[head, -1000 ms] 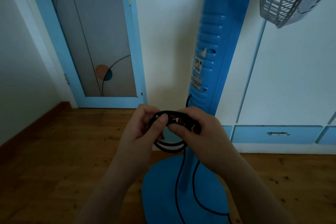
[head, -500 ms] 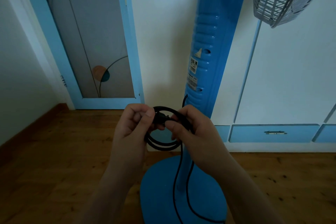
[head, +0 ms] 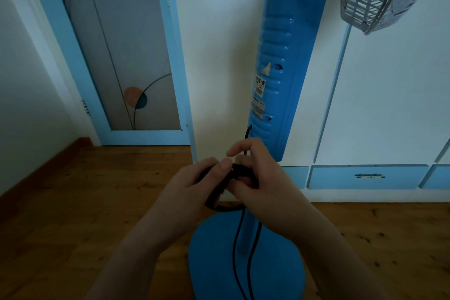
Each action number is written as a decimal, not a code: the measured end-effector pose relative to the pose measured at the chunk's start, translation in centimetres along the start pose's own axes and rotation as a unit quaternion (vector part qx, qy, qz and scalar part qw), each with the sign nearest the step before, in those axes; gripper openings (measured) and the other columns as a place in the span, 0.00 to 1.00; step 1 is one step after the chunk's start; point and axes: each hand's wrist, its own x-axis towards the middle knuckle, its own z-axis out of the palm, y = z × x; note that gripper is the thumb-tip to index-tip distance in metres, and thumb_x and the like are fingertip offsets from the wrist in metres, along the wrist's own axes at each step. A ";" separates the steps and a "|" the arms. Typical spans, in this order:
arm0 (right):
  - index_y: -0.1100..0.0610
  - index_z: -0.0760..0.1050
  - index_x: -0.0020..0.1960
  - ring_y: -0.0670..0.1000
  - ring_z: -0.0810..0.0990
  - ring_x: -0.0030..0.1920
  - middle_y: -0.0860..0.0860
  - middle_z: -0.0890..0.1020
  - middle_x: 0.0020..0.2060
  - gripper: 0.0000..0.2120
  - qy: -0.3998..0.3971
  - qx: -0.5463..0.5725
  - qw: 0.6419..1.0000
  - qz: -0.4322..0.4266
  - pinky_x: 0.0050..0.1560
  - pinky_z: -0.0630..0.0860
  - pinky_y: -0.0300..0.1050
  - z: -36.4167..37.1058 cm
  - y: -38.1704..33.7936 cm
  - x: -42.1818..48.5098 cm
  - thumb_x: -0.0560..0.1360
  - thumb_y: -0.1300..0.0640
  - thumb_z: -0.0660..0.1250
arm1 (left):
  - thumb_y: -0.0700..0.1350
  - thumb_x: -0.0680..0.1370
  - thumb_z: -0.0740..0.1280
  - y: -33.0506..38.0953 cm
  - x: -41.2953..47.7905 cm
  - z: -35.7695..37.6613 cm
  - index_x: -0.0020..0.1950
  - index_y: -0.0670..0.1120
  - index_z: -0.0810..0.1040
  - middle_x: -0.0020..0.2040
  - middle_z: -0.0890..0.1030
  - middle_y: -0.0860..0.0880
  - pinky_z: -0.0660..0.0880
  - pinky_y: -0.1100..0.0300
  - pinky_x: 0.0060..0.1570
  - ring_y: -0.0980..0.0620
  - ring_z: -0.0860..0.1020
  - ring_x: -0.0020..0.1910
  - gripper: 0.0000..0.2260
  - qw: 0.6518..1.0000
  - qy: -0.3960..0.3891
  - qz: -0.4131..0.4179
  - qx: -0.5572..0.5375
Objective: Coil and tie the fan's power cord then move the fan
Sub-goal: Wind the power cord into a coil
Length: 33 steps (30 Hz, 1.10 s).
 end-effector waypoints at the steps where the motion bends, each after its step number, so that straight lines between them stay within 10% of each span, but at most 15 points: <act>1: 0.45 0.66 0.54 0.45 0.73 0.30 0.55 0.80 0.37 0.14 0.010 0.023 1.000 0.003 0.32 0.73 0.42 0.0 -0.1 0.0 0.74 0.60 0.64 | 0.66 0.76 0.58 0.0 0.0 0.3 0.49 0.42 0.80 0.38 0.78 0.41 0.73 0.60 0.33 0.44 0.76 0.36 0.27 1.000 0.014 0.009 -0.011; 9: 0.54 0.78 0.49 0.48 0.81 0.37 0.48 0.83 0.35 0.08 0.085 0.111 0.990 0.019 0.41 0.78 0.41 -0.2 1.0 0.6 0.75 0.66 0.66 | 0.66 0.76 0.59 -0.2 0.1 1.6 0.41 0.48 0.77 0.33 0.73 0.51 0.69 0.64 0.32 0.55 0.71 0.33 0.22 0.984 0.154 0.035 -0.077; 15: 0.57 0.77 0.39 0.51 0.75 0.33 0.48 0.71 0.28 0.10 0.040 0.353 0.932 0.075 0.40 0.76 0.41 0.4 0.9 0.9 0.76 0.52 0.65 | 0.63 0.79 0.59 -0.3 0.3 2.0 0.42 0.47 0.77 0.35 0.73 0.50 0.70 0.60 0.37 0.53 0.71 0.35 0.21 0.965 0.198 0.035 -0.168; 26: 0.54 0.73 0.41 0.46 0.69 0.30 0.45 0.71 0.28 0.14 0.078 0.075 0.994 0.033 0.32 0.70 0.46 0.4 1.2 0.9 0.82 0.48 0.60 | 0.60 0.80 0.59 -0.5 0.3 1.7 0.41 0.46 0.78 0.34 0.77 0.49 0.73 0.67 0.34 0.55 0.75 0.33 0.20 0.994 0.054 0.023 -0.091; 33: 0.56 0.78 0.42 0.45 0.73 0.28 0.45 0.75 0.26 0.10 0.123 0.182 0.975 0.044 0.32 0.73 0.40 1.5 1.2 1.0 0.79 0.52 0.66 | 0.60 0.78 0.60 -0.1 0.2 3.0 0.35 0.46 0.71 0.30 0.70 0.49 0.71 0.61 0.35 0.52 0.70 0.32 0.20 0.963 0.195 0.018 -0.187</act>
